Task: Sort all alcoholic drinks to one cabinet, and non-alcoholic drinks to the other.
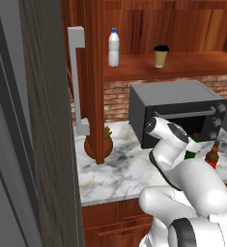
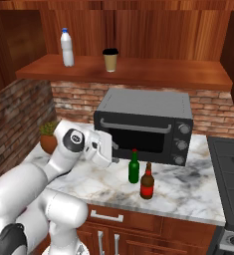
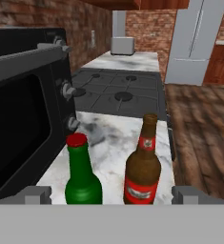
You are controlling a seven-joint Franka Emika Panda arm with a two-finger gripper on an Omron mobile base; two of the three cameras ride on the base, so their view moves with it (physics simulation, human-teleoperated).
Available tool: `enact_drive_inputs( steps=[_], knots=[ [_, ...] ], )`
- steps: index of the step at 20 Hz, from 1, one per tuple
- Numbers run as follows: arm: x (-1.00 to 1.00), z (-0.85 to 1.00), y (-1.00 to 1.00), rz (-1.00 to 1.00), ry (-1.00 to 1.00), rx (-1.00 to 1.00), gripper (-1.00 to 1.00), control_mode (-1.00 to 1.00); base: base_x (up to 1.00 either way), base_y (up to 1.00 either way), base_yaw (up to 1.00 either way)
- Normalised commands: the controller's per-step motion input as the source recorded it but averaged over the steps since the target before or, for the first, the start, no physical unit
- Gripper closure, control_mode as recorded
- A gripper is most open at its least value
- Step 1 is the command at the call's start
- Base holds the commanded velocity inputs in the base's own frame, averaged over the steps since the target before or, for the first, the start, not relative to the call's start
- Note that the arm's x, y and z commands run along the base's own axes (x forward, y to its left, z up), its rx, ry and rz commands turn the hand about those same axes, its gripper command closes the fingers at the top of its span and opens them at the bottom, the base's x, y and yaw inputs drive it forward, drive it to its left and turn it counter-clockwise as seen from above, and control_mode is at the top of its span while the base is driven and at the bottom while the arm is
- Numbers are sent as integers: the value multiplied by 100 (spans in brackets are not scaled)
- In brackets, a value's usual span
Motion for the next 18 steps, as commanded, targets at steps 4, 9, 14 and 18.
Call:
enact_drive_inputs(
  steps=[4, 9, 14, 18],
  knots=[
    [10, -22, -9, -3, 0, -2, -100, -100, 0, 0, 0],
    [8, -20, -11, -3, 0, -1, -100, -100, 0, 0, 0],
    [9, -12, -12, -3, 0, 0, -100, -100, 0, 0, 0],
    [12, -6, -12, -2, 0, 0, -100, -100, 0, 0, 0]
  ],
)
